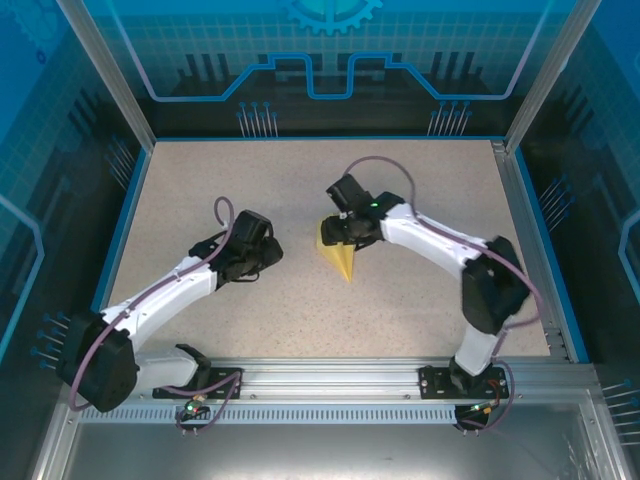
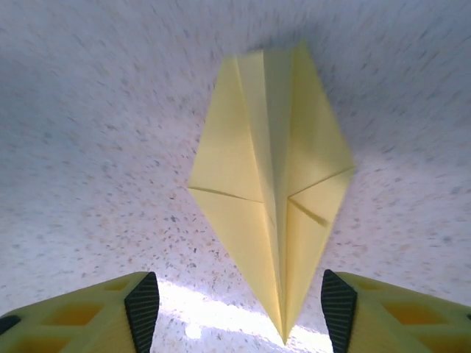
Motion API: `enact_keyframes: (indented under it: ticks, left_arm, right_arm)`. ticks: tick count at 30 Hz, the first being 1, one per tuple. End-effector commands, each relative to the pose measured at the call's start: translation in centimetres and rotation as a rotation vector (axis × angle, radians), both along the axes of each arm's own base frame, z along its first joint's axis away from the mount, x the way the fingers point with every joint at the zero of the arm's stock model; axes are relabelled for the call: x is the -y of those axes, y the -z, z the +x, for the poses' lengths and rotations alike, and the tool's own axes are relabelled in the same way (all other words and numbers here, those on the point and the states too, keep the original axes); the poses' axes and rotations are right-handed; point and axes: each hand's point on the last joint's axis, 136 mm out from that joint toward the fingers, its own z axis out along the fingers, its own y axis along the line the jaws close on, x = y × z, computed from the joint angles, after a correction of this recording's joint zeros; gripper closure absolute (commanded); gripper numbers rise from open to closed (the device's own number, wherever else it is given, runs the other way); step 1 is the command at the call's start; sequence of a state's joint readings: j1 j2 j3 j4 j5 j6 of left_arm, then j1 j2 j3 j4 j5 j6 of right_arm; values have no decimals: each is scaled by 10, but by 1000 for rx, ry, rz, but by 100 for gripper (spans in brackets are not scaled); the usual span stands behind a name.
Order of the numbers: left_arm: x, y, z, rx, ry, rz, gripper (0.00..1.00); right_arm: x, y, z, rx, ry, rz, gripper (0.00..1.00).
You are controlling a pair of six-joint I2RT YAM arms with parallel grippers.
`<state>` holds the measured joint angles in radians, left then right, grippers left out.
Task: Fold a paper plane with a square sheet of paper (pick it up from the middle)
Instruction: Reset both arms
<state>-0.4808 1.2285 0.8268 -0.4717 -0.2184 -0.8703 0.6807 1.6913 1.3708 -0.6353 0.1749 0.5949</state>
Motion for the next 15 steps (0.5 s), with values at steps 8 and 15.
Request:
enact_keyframes:
  ticks: [8, 15]
  left_arm:
    - [-111, -33, 17, 195, -145, 383, 1]
    - [-162, -42, 44, 273, -162, 607, 1]
  right_arm:
    - [215, -51, 3, 565, 422, -373, 24]
    - [282, 8, 23, 502, 407, -434, 22]
